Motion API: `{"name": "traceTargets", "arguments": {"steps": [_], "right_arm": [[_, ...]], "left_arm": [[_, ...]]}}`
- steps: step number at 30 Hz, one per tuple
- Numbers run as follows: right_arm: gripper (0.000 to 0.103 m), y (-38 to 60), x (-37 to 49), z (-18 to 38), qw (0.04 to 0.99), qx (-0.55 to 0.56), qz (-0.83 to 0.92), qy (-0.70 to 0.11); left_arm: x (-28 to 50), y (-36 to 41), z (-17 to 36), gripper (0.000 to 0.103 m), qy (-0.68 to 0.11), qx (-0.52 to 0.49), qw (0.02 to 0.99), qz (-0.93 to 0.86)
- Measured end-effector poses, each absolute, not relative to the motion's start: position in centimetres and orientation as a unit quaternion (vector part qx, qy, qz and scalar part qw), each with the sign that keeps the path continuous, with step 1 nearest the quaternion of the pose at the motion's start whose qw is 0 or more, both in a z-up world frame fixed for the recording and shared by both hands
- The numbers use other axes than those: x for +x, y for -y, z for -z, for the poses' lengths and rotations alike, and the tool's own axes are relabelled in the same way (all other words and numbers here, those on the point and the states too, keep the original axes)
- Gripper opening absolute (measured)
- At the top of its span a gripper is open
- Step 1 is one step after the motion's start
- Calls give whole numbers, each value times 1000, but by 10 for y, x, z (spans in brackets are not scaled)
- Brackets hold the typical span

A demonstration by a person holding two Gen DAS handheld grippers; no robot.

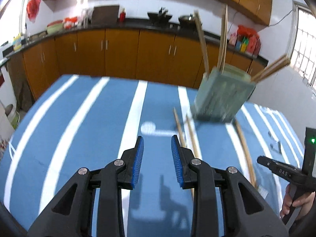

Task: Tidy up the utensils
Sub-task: 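Move both open grippers back down to the loose chopsticks on the cloth, then close the right gripper on a chopstick while the left gripper grasps another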

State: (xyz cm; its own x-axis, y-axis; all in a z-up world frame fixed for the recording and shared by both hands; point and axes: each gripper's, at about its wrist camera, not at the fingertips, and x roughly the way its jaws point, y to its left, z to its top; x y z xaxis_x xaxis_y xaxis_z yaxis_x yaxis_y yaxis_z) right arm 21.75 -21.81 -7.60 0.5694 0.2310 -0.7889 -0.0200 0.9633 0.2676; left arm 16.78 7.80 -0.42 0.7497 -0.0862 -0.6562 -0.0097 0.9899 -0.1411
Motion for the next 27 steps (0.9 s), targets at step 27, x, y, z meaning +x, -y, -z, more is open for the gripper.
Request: {"name": "traceTargets", "arguments": {"steps": [27], "right_arm": [[9,209,223,86,884,65,-58,-460]], "left_arm": [[170,-48,47,30,-406,-66,910,55]]}}
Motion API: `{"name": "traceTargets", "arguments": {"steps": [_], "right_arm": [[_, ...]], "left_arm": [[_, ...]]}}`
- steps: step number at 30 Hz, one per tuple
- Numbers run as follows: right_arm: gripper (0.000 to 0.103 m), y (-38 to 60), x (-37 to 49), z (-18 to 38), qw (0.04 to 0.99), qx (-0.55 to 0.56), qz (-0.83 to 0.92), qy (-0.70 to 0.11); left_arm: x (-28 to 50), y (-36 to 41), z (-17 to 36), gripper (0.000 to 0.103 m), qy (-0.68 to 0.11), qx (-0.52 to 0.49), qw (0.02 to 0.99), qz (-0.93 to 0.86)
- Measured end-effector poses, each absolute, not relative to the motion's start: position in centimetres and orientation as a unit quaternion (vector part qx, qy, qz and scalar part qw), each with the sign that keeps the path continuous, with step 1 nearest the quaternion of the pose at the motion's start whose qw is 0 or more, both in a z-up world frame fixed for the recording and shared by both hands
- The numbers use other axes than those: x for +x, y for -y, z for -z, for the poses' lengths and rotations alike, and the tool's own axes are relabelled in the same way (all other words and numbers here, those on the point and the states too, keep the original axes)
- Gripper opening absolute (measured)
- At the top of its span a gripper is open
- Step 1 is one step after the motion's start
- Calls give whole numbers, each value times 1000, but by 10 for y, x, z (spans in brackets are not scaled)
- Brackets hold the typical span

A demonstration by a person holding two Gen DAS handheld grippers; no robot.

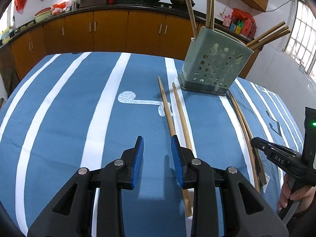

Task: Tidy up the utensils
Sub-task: 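Close the right gripper on a chopstick while the left gripper grasps another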

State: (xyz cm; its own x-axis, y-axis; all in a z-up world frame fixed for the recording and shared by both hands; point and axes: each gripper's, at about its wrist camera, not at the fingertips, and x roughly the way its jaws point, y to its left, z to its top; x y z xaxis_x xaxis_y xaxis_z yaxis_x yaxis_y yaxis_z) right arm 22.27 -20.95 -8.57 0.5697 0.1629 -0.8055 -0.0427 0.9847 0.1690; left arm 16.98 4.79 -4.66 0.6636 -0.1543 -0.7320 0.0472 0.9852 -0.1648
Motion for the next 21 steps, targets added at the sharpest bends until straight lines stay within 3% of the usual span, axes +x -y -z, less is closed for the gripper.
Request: {"name": "traceTargets", "arguments": {"steps": [13,21], "right_arm": [[8,264,221,87,890,104,43,-442],[8,261,220,88,893,88,36,-439]], "left_arm": [[171,-30,58,28,-421,-64,901,87],[174,-13,74,15,-443,-27,893,78]]}}
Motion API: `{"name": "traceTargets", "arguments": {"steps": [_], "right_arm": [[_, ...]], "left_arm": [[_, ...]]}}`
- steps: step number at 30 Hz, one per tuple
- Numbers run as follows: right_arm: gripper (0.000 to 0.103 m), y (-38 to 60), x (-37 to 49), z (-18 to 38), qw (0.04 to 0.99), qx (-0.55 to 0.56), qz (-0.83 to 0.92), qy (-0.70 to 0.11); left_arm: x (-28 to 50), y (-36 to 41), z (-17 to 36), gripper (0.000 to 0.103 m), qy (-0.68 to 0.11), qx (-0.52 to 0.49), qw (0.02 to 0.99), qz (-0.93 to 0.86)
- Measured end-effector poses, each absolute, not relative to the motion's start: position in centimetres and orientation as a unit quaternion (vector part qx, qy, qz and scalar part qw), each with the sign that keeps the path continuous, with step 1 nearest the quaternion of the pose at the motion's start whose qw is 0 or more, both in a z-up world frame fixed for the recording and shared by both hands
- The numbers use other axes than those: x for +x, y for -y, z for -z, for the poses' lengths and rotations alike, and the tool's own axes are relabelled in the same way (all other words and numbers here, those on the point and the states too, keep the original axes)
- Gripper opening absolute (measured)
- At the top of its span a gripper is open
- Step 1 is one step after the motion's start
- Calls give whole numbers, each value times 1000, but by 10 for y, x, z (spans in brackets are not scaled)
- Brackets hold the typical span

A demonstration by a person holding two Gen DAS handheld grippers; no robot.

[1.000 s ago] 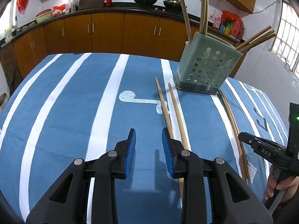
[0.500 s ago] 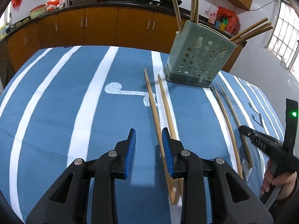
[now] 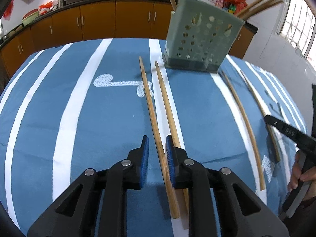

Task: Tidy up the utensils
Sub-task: 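Close the right gripper on a chopstick while the left gripper grasps another, then lift both held chopsticks upright and carry them above the green holder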

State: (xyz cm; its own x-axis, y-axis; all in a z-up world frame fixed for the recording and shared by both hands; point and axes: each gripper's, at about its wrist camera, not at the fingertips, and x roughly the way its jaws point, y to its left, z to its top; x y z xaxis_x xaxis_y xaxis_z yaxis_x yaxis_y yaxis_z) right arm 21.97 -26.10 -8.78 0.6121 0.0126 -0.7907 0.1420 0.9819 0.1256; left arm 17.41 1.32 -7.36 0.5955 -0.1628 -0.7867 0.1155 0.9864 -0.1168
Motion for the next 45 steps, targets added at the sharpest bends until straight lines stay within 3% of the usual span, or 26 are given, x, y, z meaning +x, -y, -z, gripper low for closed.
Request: {"name": "traceTargets", "arguments": {"steps": [6,16,45], "right_arm": [[8,257,218,88,895,78,29,-439],[8,239,224,87,897,62,-11,-437],[9,230,228,90,903,38,-7,-429]], "left_arm": [[174,-7,76,7,-430,11,901,46],[197,-59,74,7,-431,-33,902,0],[200,-65,76,9,-423,-59,904,16]]}}
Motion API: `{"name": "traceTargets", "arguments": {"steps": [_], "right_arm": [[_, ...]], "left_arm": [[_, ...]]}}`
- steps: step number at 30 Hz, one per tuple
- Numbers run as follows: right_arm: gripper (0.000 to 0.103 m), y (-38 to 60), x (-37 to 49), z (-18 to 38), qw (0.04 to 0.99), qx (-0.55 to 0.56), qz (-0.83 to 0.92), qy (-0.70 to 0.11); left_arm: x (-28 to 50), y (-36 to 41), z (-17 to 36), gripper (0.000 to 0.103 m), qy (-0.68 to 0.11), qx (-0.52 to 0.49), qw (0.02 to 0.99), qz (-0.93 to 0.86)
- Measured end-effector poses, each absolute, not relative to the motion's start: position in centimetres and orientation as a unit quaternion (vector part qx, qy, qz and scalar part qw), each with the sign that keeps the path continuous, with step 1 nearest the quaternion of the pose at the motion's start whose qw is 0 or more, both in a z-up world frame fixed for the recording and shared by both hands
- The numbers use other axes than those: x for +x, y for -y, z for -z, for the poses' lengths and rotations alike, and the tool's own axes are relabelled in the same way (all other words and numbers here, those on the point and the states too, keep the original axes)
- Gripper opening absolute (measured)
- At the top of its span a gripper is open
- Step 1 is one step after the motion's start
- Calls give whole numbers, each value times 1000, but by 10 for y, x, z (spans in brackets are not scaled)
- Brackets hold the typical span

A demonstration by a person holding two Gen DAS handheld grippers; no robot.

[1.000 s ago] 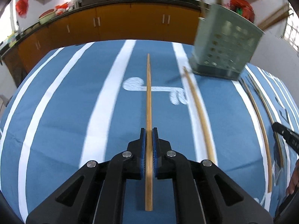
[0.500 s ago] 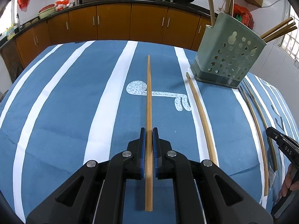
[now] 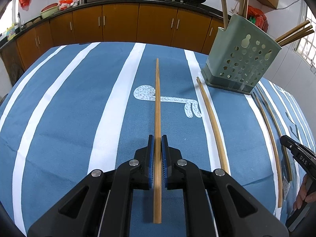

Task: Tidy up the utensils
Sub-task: 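Lift both held chopsticks upright and carry them above the green holder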

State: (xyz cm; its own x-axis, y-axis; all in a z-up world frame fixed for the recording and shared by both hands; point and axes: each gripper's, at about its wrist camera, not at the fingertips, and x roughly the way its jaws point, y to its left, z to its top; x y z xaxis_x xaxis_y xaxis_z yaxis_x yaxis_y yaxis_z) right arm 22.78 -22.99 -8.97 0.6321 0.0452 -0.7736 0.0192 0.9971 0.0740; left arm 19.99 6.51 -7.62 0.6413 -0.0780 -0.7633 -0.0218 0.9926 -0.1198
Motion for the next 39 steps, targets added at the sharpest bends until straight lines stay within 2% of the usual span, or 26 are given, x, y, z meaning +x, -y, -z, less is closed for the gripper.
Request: {"name": "traceTargets", "arguments": {"steps": [31,39], "right_arm": [[9,227,202,90,902,29,-12,-430],[8,230,201,84,902,38,-16,-429]], "left_arm": [[174,-59,76,10,-427,-25,904,26],[175,-59,73,7,-434,-9,900,24]]}}
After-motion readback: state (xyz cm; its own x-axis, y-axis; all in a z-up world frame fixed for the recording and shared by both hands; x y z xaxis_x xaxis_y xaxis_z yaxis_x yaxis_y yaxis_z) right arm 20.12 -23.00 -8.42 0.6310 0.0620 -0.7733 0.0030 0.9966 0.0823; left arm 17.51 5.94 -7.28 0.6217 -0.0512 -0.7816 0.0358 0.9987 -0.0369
